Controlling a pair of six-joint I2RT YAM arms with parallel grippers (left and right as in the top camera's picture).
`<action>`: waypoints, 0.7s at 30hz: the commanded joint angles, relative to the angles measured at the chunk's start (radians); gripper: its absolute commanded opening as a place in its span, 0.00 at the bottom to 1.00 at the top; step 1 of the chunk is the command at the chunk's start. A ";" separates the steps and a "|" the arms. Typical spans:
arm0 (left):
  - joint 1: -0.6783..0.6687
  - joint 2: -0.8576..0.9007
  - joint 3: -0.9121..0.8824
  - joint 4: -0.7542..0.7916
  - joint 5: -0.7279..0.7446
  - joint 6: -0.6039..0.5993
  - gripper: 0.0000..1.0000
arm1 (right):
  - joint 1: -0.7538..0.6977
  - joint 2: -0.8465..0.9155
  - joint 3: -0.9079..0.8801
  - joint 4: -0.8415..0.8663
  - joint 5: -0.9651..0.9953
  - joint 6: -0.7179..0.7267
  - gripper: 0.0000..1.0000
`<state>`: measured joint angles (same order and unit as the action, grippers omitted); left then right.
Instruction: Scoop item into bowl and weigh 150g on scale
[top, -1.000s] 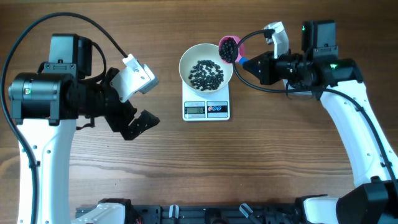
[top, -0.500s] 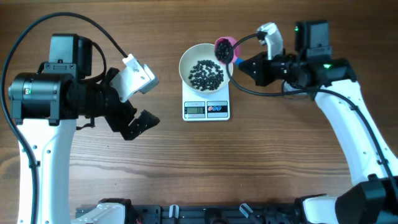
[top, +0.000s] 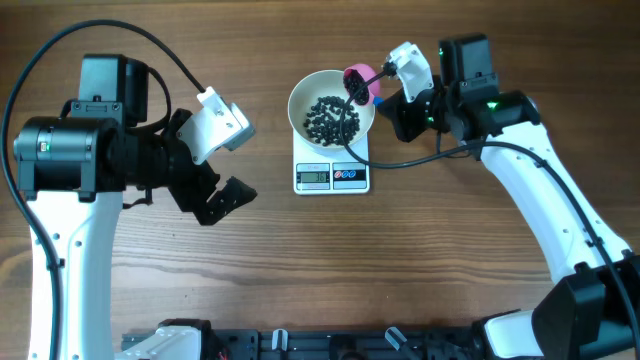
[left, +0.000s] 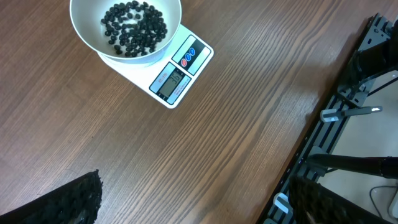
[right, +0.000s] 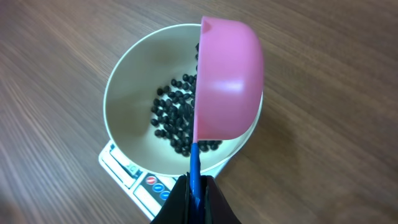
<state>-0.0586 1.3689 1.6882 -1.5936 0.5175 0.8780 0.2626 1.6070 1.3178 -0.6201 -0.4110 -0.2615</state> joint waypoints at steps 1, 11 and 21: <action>0.006 -0.009 0.011 -0.001 -0.003 0.012 1.00 | 0.014 0.026 -0.002 0.015 0.030 -0.080 0.04; 0.006 -0.009 0.011 -0.001 -0.003 0.012 1.00 | 0.063 0.026 -0.002 0.037 0.165 -0.178 0.04; 0.006 -0.009 0.011 -0.001 -0.003 0.012 1.00 | 0.116 0.026 -0.002 0.040 0.283 -0.290 0.04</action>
<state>-0.0586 1.3689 1.6882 -1.5936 0.5175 0.8780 0.3531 1.6199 1.3170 -0.5884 -0.1951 -0.4767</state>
